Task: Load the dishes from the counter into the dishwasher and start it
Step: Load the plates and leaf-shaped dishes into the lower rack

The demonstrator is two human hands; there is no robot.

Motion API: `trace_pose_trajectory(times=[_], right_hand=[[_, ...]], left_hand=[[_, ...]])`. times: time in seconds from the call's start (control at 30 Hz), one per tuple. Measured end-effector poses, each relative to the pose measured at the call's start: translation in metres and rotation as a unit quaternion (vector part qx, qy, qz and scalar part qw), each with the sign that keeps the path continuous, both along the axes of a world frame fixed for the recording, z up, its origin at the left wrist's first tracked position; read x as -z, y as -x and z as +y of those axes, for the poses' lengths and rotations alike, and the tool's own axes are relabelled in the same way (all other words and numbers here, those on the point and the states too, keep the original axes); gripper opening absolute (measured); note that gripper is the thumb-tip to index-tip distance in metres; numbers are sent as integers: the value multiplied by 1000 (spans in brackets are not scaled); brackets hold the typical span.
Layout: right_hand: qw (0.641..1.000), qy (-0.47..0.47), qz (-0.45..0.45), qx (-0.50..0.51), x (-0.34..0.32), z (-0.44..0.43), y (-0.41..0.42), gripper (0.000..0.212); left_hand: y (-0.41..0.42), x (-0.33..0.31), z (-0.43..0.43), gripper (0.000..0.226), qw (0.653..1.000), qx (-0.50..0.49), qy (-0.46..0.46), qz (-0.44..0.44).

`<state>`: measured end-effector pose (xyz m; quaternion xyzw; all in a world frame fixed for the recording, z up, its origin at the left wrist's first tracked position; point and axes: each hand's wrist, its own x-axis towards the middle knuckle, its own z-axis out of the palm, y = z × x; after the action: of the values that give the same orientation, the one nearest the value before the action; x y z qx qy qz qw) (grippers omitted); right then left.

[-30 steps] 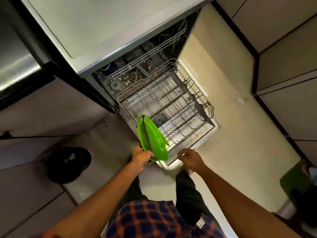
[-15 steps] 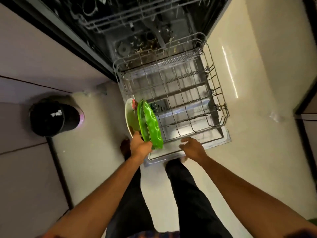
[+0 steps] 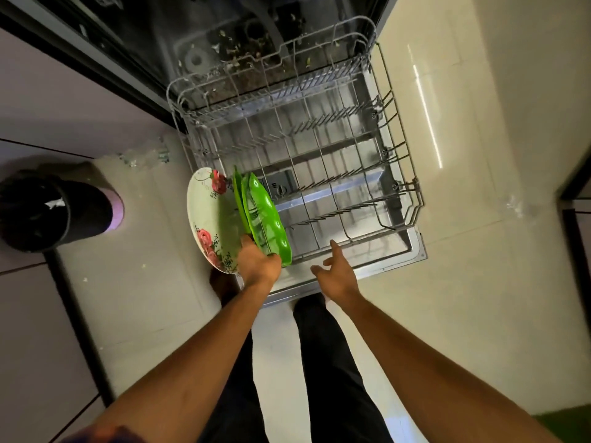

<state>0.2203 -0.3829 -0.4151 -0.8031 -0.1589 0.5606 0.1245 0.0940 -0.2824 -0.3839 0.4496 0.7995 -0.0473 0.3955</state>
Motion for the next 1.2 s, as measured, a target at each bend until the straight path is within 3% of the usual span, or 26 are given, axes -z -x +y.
trace_pose_trajectory(times=[0.67,1.2], right_hand=[[999,-26,-30,-10,9,-1,5,76],[997,-44,-49,-29,15,-6,5,75]], left_hand=[[12,2,-8,47,997,-14,-70,31],[-16,33,7,55,998,2,-59,13]])
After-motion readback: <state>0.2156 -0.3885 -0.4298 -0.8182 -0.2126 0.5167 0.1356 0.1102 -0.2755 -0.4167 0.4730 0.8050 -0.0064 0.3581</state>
